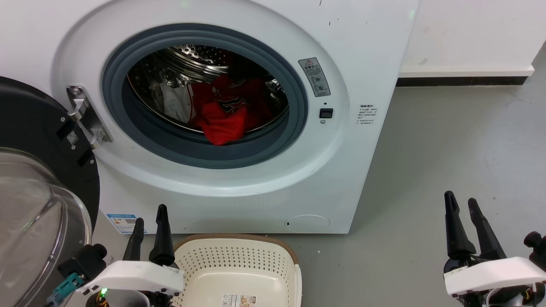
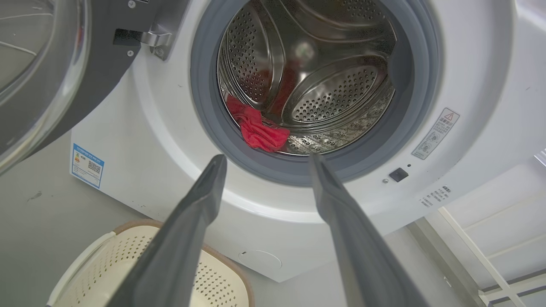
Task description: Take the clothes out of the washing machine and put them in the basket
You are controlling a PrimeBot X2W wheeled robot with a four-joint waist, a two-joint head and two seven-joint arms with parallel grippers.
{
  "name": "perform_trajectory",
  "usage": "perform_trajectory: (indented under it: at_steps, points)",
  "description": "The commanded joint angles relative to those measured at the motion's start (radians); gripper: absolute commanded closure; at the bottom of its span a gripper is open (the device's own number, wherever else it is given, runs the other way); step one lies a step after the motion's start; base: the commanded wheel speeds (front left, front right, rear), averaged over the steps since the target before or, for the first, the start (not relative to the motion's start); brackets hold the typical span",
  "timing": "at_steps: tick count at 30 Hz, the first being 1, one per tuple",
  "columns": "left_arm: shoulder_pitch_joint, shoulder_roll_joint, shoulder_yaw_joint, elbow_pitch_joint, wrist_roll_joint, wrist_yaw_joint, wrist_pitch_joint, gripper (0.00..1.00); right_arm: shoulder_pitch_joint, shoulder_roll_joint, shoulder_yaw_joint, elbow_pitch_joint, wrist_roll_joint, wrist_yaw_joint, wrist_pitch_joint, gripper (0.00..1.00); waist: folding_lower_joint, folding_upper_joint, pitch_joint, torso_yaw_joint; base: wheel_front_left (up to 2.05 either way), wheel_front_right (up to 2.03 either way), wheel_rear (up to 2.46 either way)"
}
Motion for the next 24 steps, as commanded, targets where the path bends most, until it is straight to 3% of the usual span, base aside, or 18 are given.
perform_trajectory:
  at_steps: [1,24]
  points:
    - [-0.003,0.002,-0.003,-0.017,0.029,0.005,-0.009,0.00,-0.004,-0.001,0.002,-0.022,-0.032,0.000,-0.011,0.00,0.0000,-0.0001,0.000,0.000,0.00,0.00,0.00]
    - [0.025,0.003,-0.027,-0.056,0.282,0.023,-0.071,0.00,0.032,-0.001,0.005,-0.097,-0.284,0.000,-0.073,0.00,0.0000,-0.0001,0.005,0.000,0.00,0.00,0.00]
